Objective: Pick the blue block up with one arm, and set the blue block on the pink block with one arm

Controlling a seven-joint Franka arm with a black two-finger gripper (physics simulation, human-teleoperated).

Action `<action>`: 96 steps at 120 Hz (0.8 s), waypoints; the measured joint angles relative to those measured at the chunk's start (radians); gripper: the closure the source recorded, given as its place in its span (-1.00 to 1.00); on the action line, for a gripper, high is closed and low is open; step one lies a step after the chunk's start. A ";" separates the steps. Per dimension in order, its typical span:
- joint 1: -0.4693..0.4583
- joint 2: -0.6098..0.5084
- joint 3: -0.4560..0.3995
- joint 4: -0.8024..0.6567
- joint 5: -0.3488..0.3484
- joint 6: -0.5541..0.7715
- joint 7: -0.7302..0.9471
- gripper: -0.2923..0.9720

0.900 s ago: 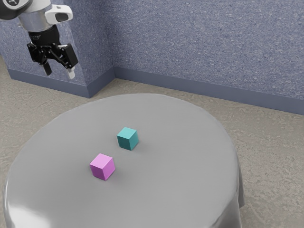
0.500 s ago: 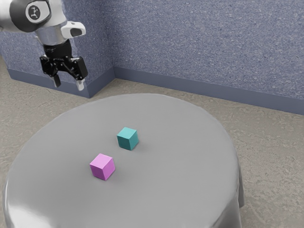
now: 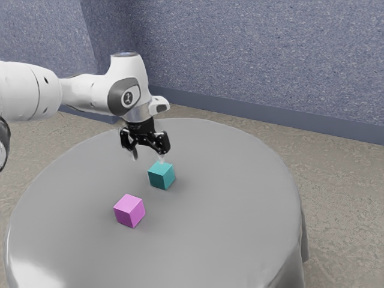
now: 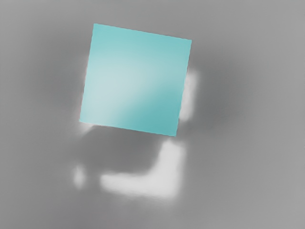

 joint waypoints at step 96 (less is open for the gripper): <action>0.053 0.188 -0.046 0.047 -0.012 0.285 0.112 -0.54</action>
